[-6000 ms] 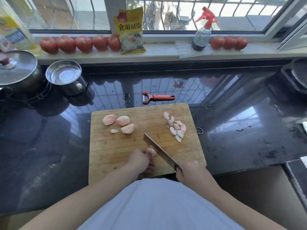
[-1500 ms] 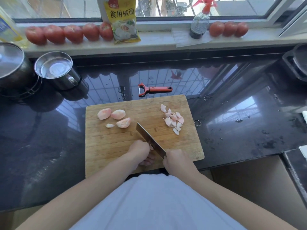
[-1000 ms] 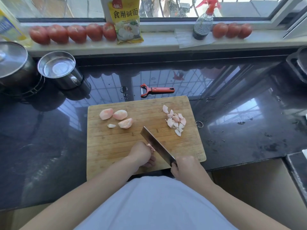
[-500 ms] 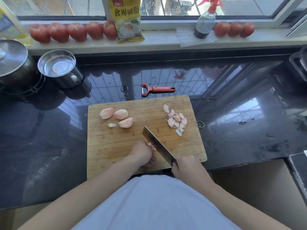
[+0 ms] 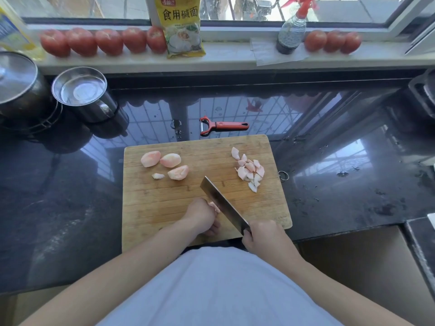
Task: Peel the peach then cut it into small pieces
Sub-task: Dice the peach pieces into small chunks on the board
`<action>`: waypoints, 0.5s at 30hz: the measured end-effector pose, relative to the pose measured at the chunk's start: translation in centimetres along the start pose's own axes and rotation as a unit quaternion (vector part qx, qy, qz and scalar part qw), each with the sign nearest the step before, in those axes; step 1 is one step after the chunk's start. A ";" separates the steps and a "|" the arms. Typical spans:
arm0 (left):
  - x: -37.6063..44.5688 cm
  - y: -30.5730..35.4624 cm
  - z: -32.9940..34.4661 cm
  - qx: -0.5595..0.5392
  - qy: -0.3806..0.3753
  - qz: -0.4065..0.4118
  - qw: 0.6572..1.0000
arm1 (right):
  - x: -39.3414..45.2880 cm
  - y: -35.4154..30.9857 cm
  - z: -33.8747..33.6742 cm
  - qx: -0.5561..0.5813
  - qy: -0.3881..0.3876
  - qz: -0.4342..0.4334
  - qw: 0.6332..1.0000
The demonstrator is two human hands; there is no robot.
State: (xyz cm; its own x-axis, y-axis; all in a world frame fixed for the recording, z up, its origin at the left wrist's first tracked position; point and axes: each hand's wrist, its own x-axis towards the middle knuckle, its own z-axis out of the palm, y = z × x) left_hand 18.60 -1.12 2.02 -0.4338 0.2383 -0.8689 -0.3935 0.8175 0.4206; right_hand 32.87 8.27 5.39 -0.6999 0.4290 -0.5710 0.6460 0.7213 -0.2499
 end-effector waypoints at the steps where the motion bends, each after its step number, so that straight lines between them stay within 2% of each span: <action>1: 0.1 0.0 0.0 0.001 -0.003 -0.004 1.000 | 0.0 0.0 -0.1 0.006 0.007 0.000 1.000; 15: -0.2 0.1 -0.1 0.020 0.002 -0.002 1.000 | 0.4 0.1 0.4 0.004 -0.006 0.003 1.000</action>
State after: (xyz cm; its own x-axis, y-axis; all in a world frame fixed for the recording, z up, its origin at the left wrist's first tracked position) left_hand 18.62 -1.15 2.24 -0.4348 0.2325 -0.8700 -0.3629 0.8389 0.4056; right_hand 32.71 8.30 4.82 -0.6929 0.4266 -0.5813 0.6525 0.7141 -0.2538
